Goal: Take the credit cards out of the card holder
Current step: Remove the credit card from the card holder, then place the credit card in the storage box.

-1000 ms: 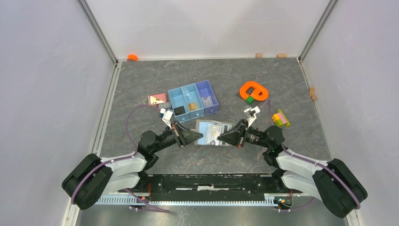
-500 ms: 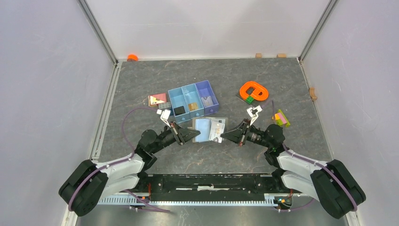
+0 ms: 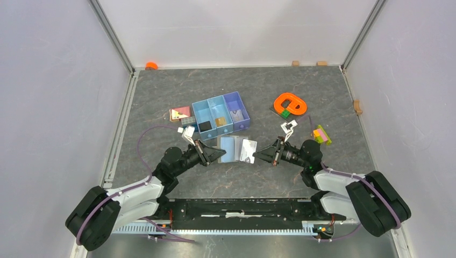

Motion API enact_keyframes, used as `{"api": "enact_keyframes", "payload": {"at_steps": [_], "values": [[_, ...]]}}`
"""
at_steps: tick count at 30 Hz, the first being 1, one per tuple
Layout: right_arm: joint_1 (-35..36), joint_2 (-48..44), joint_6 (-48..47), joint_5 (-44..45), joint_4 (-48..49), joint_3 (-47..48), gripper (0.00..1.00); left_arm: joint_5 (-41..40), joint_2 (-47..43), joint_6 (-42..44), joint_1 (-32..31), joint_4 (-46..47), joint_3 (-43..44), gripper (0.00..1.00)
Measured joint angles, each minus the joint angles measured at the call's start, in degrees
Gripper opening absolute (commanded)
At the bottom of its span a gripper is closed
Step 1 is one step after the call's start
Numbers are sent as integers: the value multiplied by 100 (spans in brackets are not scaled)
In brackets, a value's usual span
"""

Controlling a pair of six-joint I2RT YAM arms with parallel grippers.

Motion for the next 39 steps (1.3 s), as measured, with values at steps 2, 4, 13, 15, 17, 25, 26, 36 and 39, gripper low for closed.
{"api": "enact_keyframes", "payload": {"at_steps": [2,4,13,15,17,25,26,36,39], "values": [[-17,61,11,-7,2,0,0,-68,-2,33,7,-109,7,2],[-39,105,9,-15,-7,4,0,-155,-50,90,7,-328,33,2],[-111,245,-599,0,-1235,866,0,-719,-870,468,15,-1523,144,2],[-116,341,-868,50,-1759,1281,0,-802,-968,525,15,-1696,155,2],[-116,481,-1097,92,-2190,1668,0,-866,-988,562,15,-1816,155,2],[-120,1497,-2225,212,-4413,3821,0,-831,-739,680,15,-1858,149,2],[-120,1593,-2334,234,-4621,4026,0,-817,-710,704,15,-1829,146,2],[-122,2704,-3370,428,-6330,5746,0,-708,-638,839,15,-1657,131,2],[-122,3071,-3526,470,-6688,6144,0,-717,-605,841,15,-1650,116,2]]}}
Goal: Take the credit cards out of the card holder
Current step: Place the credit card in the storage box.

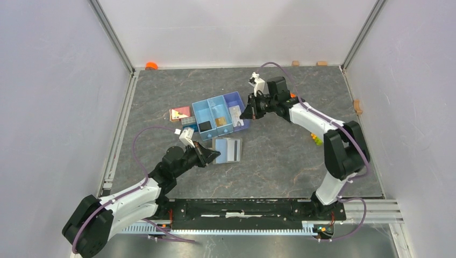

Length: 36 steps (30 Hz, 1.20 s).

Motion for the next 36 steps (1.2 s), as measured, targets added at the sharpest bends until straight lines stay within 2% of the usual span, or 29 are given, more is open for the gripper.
{"api": "enact_keyframes", "payload": {"at_steps": [14,24,36], "values": [[-13,1528,-439,87,-1115,1880,0,-57,122,0,0,-256,0,2],[-229,1578,-411,26,-1176,1987,0,-142,72,0,0,-293,0,2],[-391,1943,-435,155,-1587,2774,0,-142,74,2,0,-293,0,2]]}}
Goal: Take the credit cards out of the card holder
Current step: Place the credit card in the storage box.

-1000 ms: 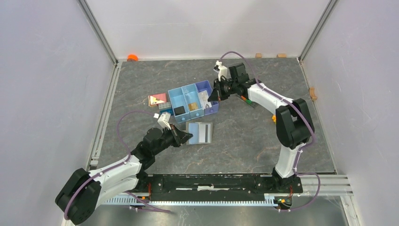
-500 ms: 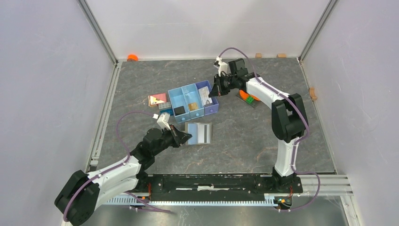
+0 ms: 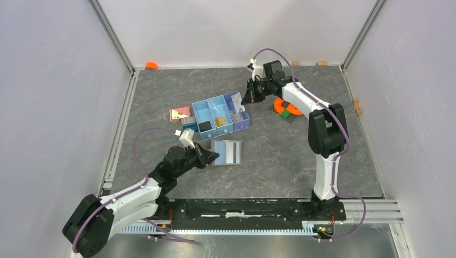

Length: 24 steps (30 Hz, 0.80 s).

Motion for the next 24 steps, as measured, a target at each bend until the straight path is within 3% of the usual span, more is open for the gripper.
{"api": "enact_keyframes", "payload": {"at_steps": [12,16,24], "values": [[81,442,-2,98,-256,107,0,0,0,2,0,0,0,2],[144,544,-2,192,-315,216,14,0,0,2,0,0,0,2],[179,535,-2,487,-345,216,27,2,0,4,0,0,0,2]]}}
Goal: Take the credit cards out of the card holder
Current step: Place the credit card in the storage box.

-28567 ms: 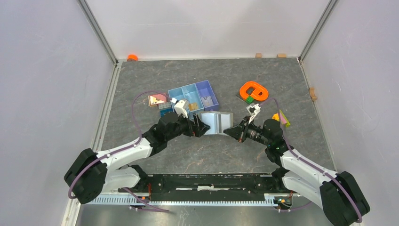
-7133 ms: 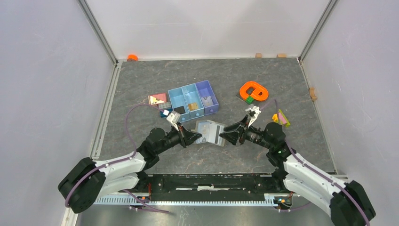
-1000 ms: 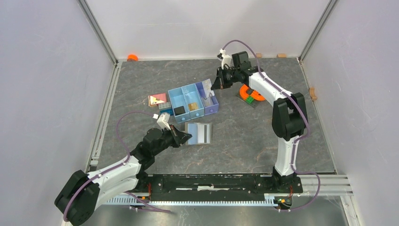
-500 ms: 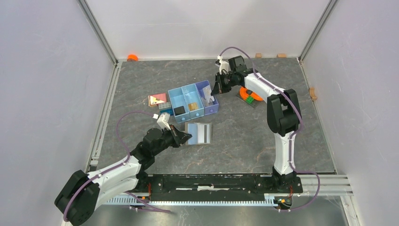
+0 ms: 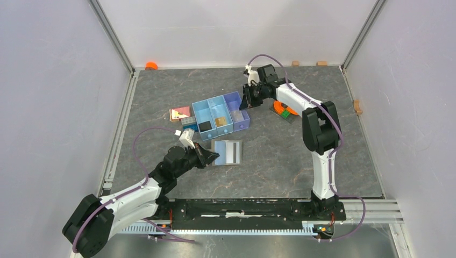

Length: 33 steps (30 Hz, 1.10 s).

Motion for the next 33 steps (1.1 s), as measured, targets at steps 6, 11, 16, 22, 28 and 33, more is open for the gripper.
{"api": "enact_keyframes", "payload": {"at_steps": [6,11,16,22,28,33], "values": [[46,-664,48,299,155,-640,41,7,2,0,0,0,0,2],[236,-2159,136,542,719,-2020,49,48,11,0,0,28,-2,2],[487,-3794,435,710,1788,-3751,57,138,9,-2,0,227,-85,2],[553,-5320,940,1187,3167,-5888,67,146,-179,-4,0,435,-361,2],[894,-6249,999,1788,3877,-7270,93,155,-459,-31,0,693,-501,2],[935,-6848,1025,1714,4461,-7925,98,157,-769,-184,0,820,-568,2]]}}
